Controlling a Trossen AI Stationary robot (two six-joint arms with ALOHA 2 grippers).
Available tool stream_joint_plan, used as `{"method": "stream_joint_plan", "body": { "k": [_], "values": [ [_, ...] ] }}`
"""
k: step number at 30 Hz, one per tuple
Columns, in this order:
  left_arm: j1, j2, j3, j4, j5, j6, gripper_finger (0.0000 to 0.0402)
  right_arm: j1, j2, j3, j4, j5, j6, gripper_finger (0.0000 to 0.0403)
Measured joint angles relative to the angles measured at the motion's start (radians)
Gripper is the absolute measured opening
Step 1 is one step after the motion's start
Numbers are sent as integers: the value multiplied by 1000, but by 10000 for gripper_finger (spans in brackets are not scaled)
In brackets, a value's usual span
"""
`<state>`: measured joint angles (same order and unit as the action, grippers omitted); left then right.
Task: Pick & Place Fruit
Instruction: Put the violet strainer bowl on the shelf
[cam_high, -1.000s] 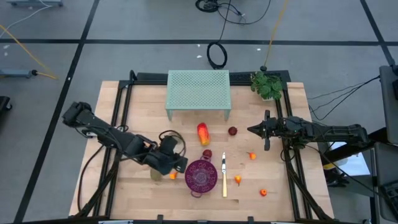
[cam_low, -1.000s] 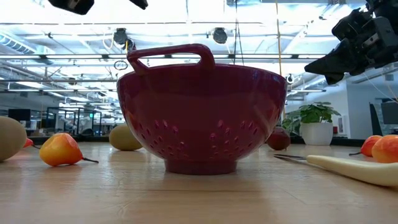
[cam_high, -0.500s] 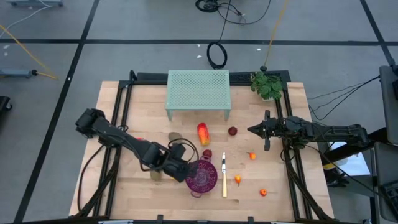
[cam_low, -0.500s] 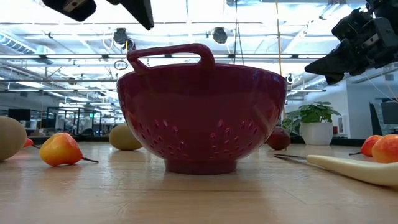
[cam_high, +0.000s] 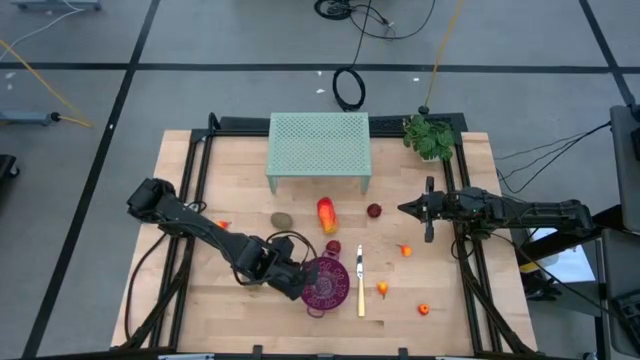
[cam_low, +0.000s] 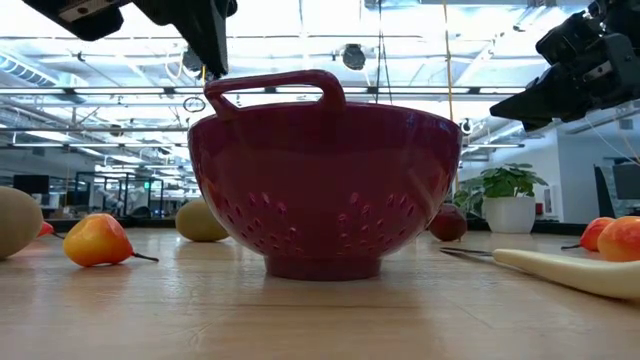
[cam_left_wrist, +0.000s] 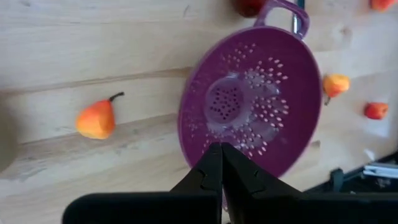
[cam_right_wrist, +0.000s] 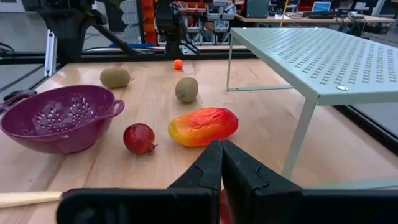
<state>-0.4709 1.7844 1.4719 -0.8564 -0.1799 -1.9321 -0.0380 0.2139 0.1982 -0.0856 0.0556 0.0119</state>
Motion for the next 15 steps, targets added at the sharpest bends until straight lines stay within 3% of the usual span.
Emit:
{"method": "stream_joint_plan", "body": {
  "k": [8, 15],
  "values": [
    [13, 21, 0, -2, 60, 5, 0, 0, 4, 0, -1, 0, -32, 4],
    [10, 21, 0, -2, 50, 117, 1, 0, 4, 0, -1, 0, -36, 4]
  ]
}}
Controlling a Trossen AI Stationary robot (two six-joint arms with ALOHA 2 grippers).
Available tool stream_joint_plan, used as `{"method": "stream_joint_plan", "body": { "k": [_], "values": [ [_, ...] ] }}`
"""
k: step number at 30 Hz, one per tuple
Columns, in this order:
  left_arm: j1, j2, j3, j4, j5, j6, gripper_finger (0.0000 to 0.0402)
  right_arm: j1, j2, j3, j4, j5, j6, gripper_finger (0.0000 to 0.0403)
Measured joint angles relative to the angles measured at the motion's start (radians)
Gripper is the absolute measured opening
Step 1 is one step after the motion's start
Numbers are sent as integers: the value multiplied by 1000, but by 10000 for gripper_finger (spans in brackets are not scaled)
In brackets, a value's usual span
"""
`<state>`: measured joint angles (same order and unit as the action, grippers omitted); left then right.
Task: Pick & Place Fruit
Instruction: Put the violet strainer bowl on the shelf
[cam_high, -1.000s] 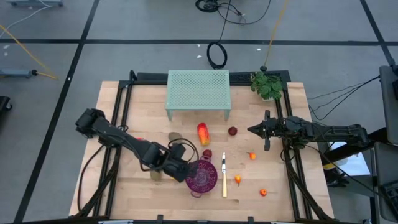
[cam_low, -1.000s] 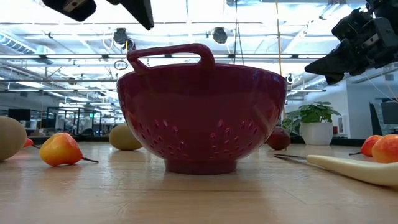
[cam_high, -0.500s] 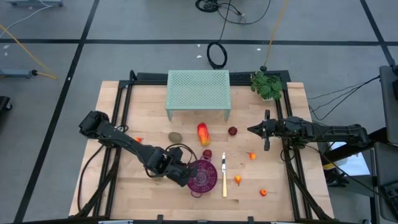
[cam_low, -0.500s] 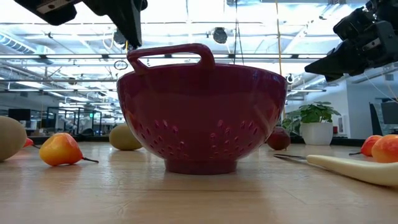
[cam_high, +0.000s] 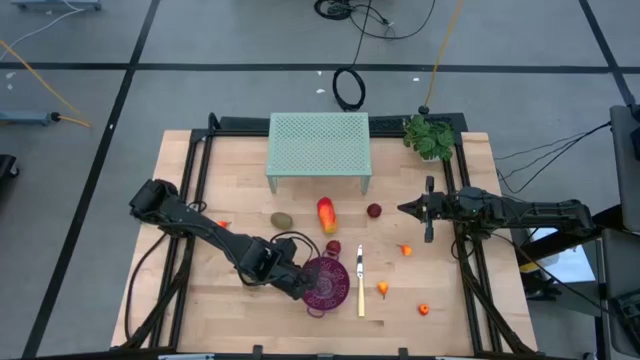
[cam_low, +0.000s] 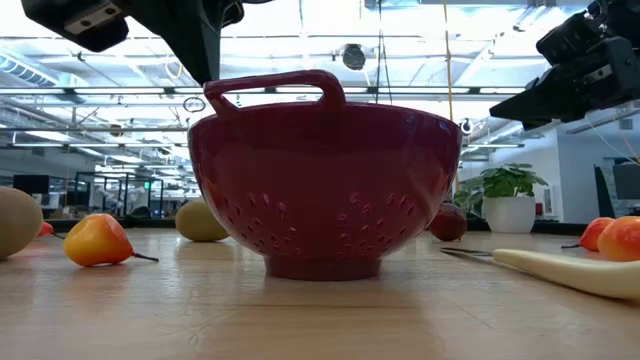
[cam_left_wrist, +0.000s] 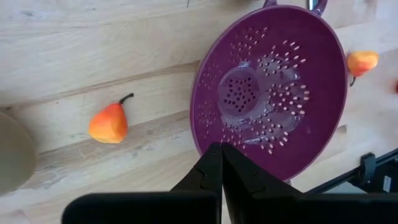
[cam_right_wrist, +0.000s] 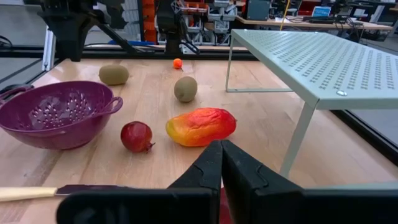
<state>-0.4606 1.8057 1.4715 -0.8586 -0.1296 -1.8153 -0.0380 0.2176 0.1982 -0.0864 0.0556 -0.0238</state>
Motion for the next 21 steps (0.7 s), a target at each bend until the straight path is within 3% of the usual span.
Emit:
{"method": "stream_joint_plan", "body": {
  "k": [6, 16, 21],
  "values": [
    [0, 0, 0, -1, -2, 9, 28, 0, 0, 0, 0, 0, 0, 4],
    [0, 0, -4, -4, -1, -11, 148, 0, 0, 0, 0, 0, 0, 4],
    [0, 0, -4, 8, -11, 4, 186, 0, 0, 0, 0, 0, 0, 4]
  ]
}}
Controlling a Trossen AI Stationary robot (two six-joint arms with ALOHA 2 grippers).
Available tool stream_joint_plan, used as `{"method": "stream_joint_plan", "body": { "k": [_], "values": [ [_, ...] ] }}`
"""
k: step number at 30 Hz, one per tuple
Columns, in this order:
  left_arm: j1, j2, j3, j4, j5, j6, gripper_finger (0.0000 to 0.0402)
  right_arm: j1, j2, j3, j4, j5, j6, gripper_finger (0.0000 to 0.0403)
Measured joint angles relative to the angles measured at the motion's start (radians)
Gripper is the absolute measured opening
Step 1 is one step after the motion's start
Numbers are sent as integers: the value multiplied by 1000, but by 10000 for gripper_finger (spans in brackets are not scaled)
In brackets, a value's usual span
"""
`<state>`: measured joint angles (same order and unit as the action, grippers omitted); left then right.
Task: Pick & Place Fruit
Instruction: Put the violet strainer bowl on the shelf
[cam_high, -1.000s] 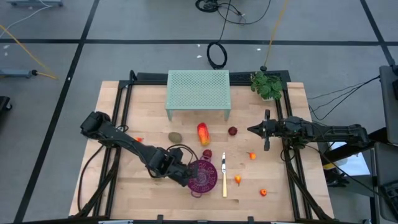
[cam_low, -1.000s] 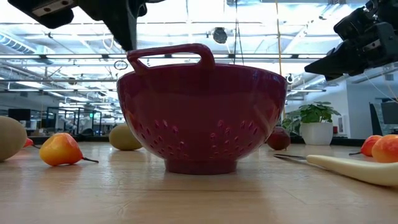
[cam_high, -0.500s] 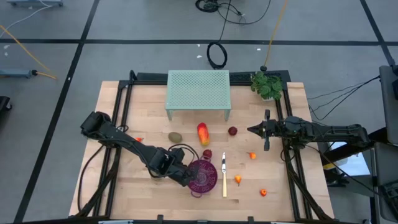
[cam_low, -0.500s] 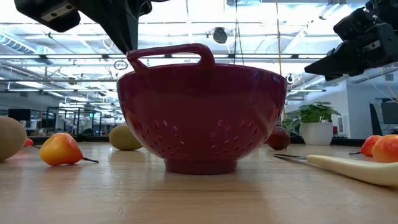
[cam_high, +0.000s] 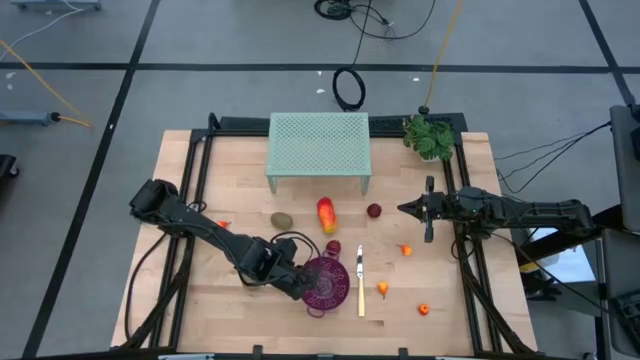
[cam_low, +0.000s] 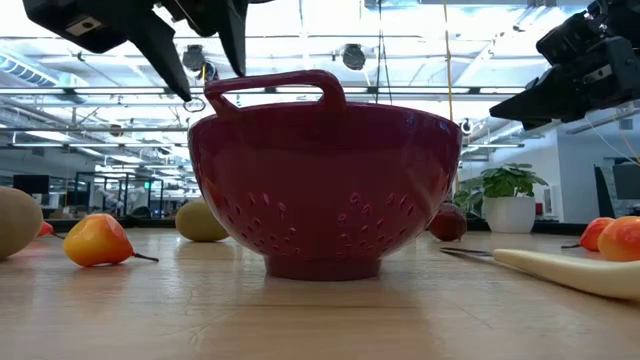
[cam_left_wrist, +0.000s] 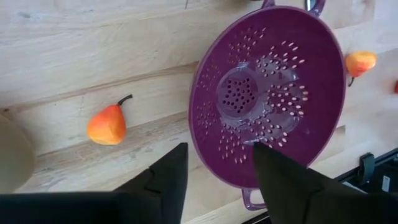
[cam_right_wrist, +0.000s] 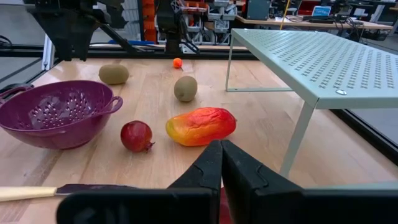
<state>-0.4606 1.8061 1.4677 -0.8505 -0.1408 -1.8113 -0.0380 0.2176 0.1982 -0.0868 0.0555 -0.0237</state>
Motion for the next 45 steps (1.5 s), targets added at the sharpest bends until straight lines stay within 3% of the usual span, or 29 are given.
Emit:
{"method": "stream_joint_plan", "body": {
  "k": [5, 15, 45],
  "values": [
    [0, 19, 0, 2, -29, 2, 199, 0, 0, 0, 0, 0, 0, 4],
    [3, 117, -1, 22, 44, -31, 200, 0, 0, 0, 0, 0, 0, 4],
    [9, 171, -1, 66, 67, 1, 197, 0, 1, 0, 0, 1, -16, 4]
  ]
}}
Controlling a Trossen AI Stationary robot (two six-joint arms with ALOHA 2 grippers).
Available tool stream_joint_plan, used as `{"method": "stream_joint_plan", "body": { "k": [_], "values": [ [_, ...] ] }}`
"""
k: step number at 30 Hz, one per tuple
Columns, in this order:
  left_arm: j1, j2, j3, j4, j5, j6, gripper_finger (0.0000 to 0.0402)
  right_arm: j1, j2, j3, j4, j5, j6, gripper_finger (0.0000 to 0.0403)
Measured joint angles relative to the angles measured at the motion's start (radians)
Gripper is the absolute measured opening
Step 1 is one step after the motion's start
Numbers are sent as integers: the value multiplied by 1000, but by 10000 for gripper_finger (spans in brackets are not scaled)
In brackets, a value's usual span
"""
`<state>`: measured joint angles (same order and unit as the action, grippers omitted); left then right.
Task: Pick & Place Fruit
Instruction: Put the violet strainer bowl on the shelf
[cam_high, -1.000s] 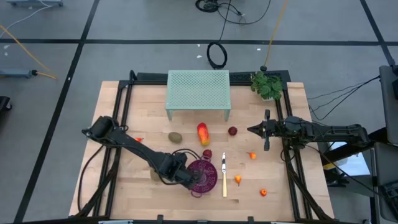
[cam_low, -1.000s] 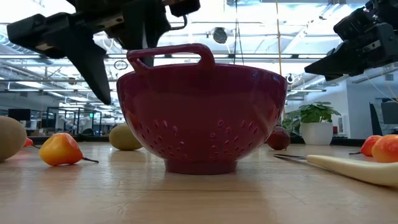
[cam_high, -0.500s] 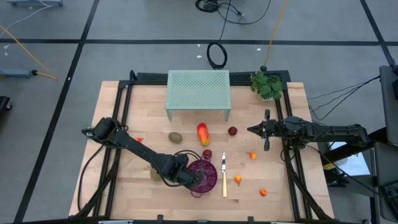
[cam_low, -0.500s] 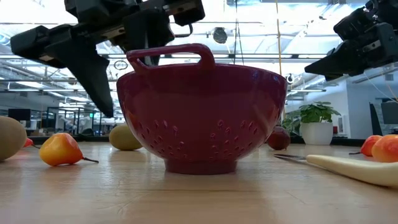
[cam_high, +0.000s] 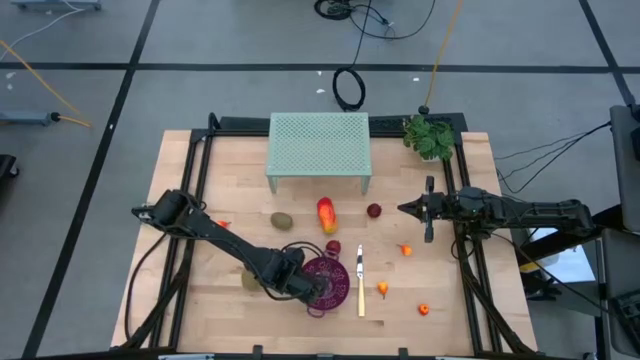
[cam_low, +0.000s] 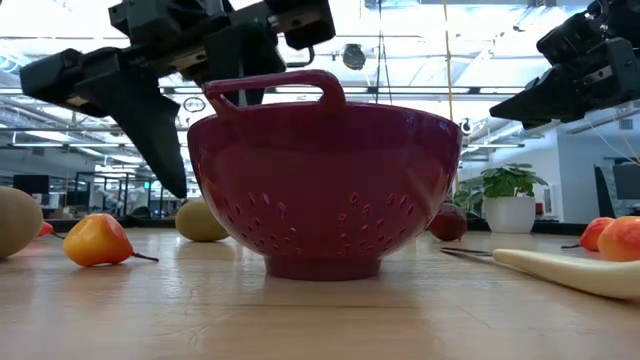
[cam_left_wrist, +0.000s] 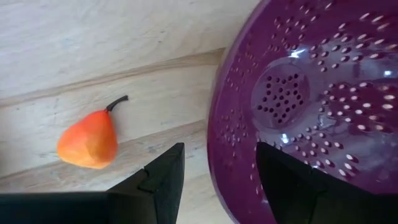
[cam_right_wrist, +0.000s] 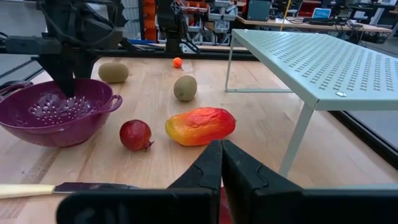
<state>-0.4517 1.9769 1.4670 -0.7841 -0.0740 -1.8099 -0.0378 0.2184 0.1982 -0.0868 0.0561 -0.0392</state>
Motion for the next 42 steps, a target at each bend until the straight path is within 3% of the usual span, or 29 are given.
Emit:
{"method": "stream_joint_plan", "body": {
  "k": [4, 16, 29, 42],
  "values": [
    [0, 6, 0, -5, 8, 0, 166, 0, 0, 0, 0, 0, 0, 4],
    [4, 3, 0, -4, 0, 36, 8, 0, 0, 0, 0, 2, -3, 4],
    [4, -5, 1, -22, -6, 51, 3, 0, 0, 0, 0, 2, -3, 4],
    [4, -205, 0, -125, -103, 177, 1, 0, 0, 0, 0, 3, -3, 4]
  ]
}}
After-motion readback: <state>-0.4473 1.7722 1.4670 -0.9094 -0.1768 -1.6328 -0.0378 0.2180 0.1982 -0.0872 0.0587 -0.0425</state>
